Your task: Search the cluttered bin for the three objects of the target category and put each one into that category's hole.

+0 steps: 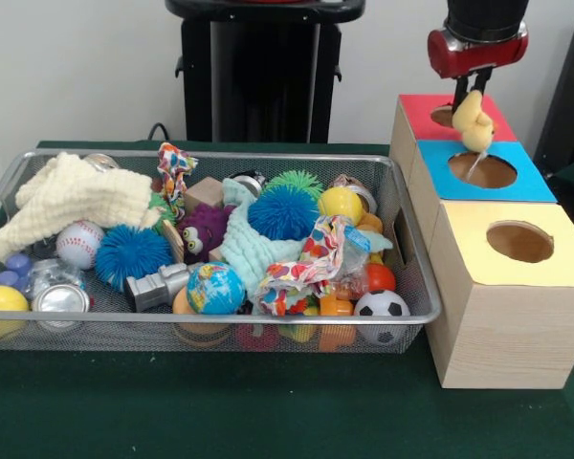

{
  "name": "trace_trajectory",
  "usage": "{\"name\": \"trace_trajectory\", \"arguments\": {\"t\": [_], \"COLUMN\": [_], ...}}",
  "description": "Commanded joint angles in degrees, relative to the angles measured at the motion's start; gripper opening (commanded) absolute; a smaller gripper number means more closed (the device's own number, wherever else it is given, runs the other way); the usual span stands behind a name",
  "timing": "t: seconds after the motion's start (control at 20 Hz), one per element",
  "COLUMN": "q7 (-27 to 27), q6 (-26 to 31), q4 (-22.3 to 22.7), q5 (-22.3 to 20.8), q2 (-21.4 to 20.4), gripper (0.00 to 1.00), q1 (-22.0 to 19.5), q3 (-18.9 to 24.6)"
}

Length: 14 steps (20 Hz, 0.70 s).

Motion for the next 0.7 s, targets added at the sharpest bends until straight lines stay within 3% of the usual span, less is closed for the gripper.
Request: {"name": "trace_trajectory", "arguments": {"t": [0.05,0.35,0.7], "q7": [15.4,15.3,12.6], "q6": [-4.0,-4.7,-4.8], "q4": [2.5,2.8,6.2], "q5": [3.5,5.0,5.8], "q2": [1.5,1.5,-1.1], "gripper": [0.00,0.00,0.00], "q1": [1.3,2.3,0.9], "q3": [-0.4,-1.1,-1.1]}}
